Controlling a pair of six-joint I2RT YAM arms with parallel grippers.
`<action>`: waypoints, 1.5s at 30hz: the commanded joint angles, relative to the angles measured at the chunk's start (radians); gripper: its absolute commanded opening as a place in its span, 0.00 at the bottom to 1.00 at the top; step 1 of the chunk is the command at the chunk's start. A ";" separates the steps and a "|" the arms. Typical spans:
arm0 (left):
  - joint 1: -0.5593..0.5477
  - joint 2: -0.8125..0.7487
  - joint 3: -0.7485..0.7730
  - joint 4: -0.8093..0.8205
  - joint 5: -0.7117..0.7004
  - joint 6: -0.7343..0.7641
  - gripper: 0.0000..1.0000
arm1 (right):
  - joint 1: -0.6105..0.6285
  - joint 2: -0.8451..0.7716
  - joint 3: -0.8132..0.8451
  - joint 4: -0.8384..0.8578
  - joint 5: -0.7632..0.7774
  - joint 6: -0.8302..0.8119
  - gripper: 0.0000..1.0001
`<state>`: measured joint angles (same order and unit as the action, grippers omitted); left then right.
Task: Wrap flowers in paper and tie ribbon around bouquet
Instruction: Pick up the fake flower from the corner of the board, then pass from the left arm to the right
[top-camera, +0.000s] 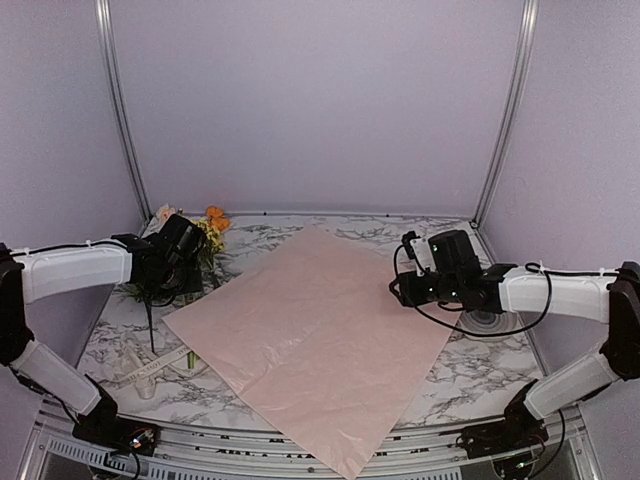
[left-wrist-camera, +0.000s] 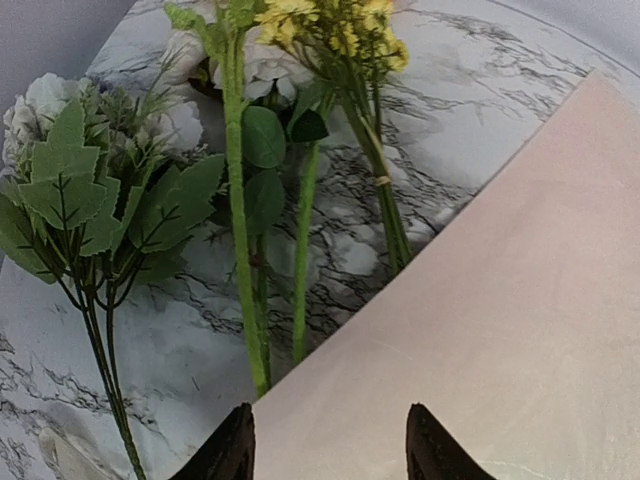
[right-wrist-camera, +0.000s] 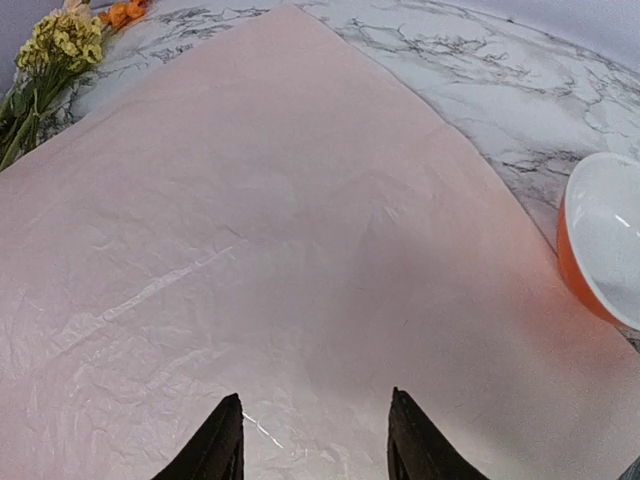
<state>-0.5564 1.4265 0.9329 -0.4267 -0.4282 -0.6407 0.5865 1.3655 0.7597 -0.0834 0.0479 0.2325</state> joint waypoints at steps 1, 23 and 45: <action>0.104 0.118 0.074 -0.047 0.006 0.052 0.50 | 0.004 0.008 0.009 0.035 -0.030 -0.010 0.47; 0.274 0.305 0.160 0.057 0.034 0.206 0.00 | 0.005 0.307 0.298 -0.081 -0.020 0.047 0.47; 0.008 -0.188 0.203 0.560 -0.899 0.840 0.00 | 0.081 0.127 0.386 0.042 -0.132 -0.157 0.48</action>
<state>-0.5392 1.3327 1.1301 -0.1783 -1.1915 -0.1009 0.6437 1.5791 1.1141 -0.1371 -0.0227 0.1425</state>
